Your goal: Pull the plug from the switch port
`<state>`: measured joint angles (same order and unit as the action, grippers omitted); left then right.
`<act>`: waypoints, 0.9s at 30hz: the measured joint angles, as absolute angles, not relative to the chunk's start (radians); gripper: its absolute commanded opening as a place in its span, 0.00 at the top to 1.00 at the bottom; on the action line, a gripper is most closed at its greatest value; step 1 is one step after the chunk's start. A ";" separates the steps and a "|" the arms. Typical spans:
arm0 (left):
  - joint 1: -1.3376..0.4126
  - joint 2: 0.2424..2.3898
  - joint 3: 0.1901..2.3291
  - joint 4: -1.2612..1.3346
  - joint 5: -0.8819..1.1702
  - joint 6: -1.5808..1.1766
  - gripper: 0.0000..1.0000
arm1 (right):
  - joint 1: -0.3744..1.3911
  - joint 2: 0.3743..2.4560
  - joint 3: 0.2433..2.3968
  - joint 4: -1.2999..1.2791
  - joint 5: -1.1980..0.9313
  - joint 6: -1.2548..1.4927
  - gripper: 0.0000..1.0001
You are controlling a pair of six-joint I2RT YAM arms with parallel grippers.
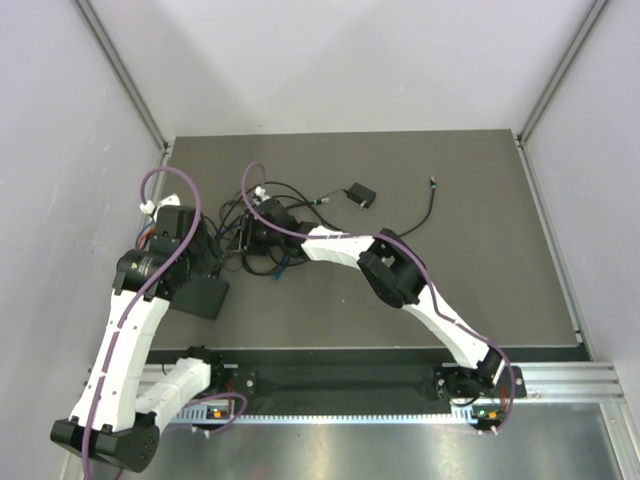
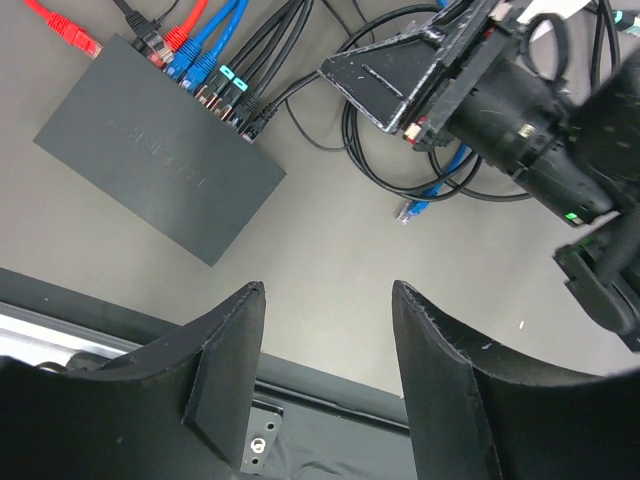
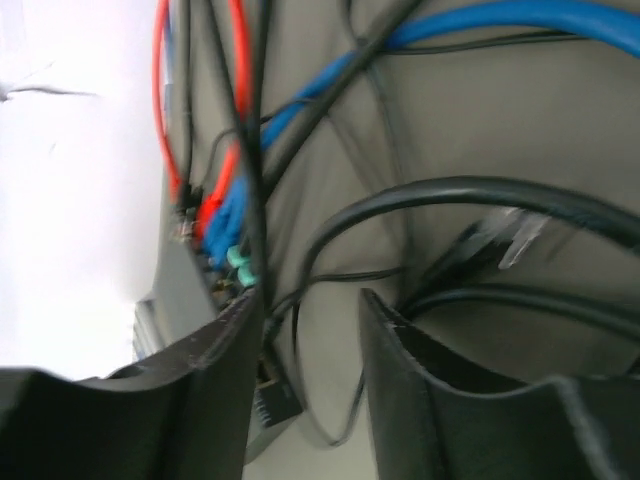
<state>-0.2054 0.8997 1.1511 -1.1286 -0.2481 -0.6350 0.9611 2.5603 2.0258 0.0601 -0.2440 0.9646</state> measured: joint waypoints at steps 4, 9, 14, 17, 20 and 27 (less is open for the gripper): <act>-0.205 0.901 1.151 -1.129 -0.248 -0.624 0.41 | 0.962 2.600 2.065 0.061 -0.235 0.970 0.59; -0.205 0.906 1.151 -1.130 -0.250 -0.617 0.41 | 0.962 2.621 2.101 0.061 -0.229 0.970 0.62; -0.205 0.908 1.151 -1.130 -0.250 -0.606 0.41 | 0.961 2.661 2.146 0.060 -0.236 0.970 0.77; -0.205 0.913 1.151 -1.130 -0.250 -0.602 0.42 | 0.961 2.666 2.148 0.058 -0.252 0.969 0.88; -0.205 0.916 1.151 -1.131 -0.243 -0.598 0.42 | 0.957 2.666 2.148 0.060 -0.279 0.967 1.00; -0.205 0.930 1.151 -1.133 -0.216 -0.570 0.41 | 0.925 2.638 2.085 0.054 -0.405 0.906 1.00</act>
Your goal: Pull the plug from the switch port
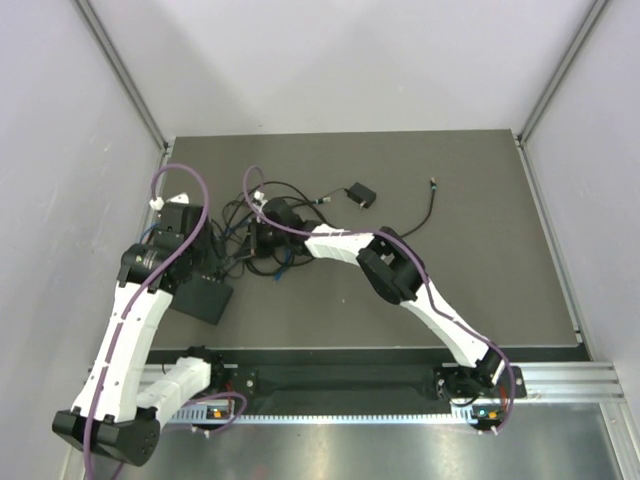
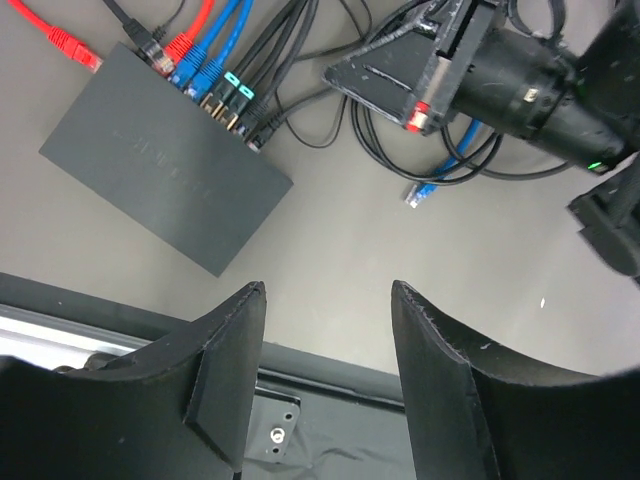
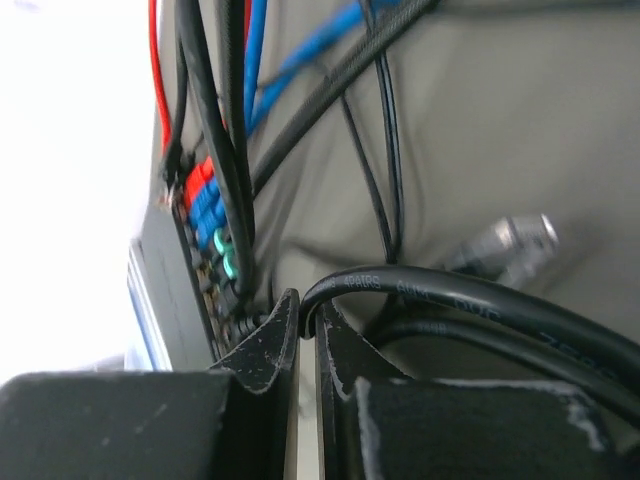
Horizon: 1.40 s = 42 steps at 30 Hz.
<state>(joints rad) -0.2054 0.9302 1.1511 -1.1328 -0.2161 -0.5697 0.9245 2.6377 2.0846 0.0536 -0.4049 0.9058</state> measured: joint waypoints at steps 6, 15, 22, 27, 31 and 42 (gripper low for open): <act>-0.205 0.962 1.151 -1.128 -0.137 -0.548 0.43 | 0.876 2.548 1.963 -0.012 -0.548 0.820 1.00; -0.205 1.026 1.118 -1.116 -0.019 -0.528 0.41 | 0.767 2.383 1.761 -0.167 -0.680 0.627 1.00; -0.279 1.071 1.049 -1.085 0.113 -0.542 0.41 | 0.678 2.268 1.629 -0.305 -0.714 0.452 0.94; -0.342 1.122 1.003 -1.040 0.177 -0.578 0.50 | 0.651 2.224 1.603 -0.378 -0.718 0.364 0.77; -0.342 1.170 0.981 -1.013 0.223 -0.603 0.55 | 0.652 2.175 1.550 -0.390 -0.715 0.359 0.53; -0.344 1.227 0.939 -0.948 0.291 -0.706 0.55 | 0.605 1.942 1.349 -0.470 -0.654 0.312 0.67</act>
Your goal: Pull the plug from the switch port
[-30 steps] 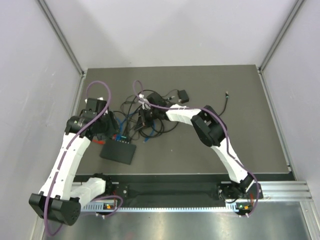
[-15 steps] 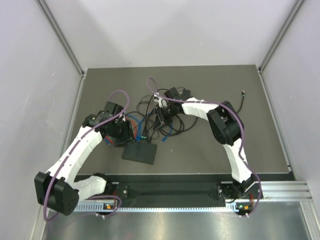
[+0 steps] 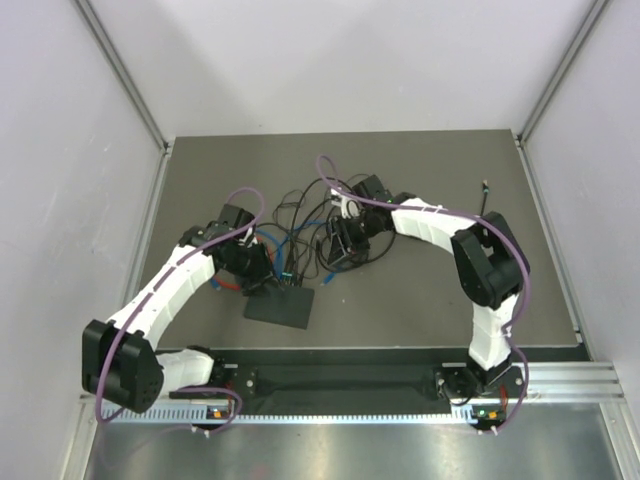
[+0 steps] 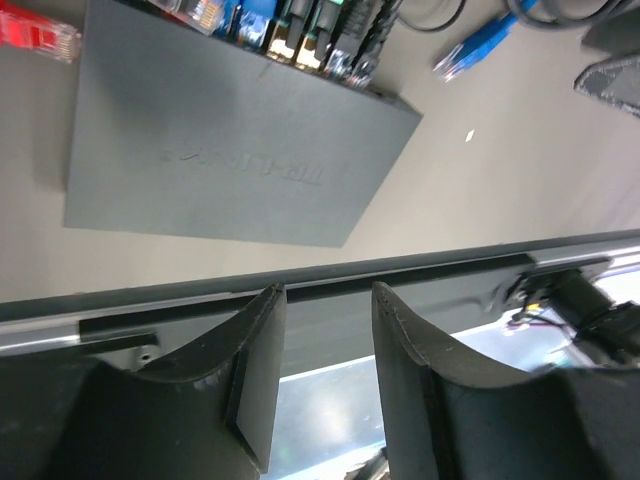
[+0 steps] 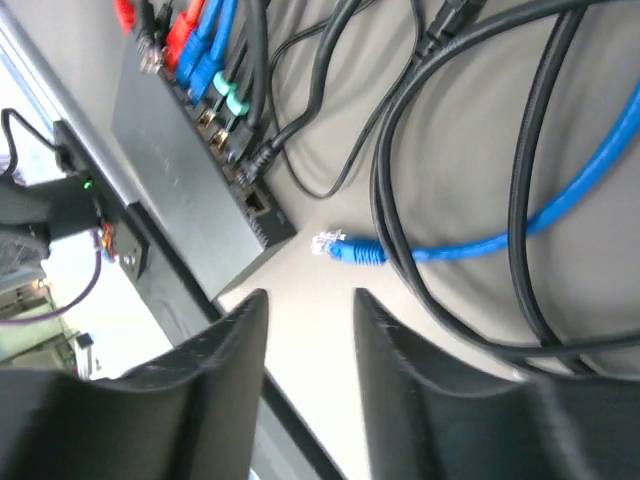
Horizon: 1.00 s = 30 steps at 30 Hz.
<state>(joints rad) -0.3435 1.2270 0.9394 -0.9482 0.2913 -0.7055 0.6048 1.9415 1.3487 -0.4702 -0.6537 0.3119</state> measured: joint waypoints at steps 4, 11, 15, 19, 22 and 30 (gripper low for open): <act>-0.344 1.242 0.942 -0.919 0.309 -0.749 0.55 | 0.600 1.917 1.309 -0.433 -0.711 0.318 0.83; -0.344 1.326 0.951 -0.929 0.317 -0.693 0.54 | 0.625 1.957 1.264 -0.361 -0.728 0.387 0.89; -0.344 1.329 0.951 -0.923 0.318 -0.669 0.53 | 0.660 1.985 1.282 -0.373 -0.727 0.382 0.88; -0.344 1.340 0.952 -0.911 0.318 -0.653 0.54 | 0.694 2.019 1.324 -0.365 -0.723 0.379 0.88; -0.344 1.369 0.951 -0.909 0.330 -0.648 0.54 | 0.703 2.035 1.322 -0.360 -0.691 0.387 0.88; -0.344 1.414 0.946 -0.908 0.348 -0.622 0.56 | 0.678 2.047 1.301 -0.329 -0.652 0.424 0.88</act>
<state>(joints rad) -0.3435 1.4139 0.9459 -0.9081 0.3481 -0.6216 0.6777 2.0468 1.3010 -0.3290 -0.6518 0.4240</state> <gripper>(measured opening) 0.447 0.119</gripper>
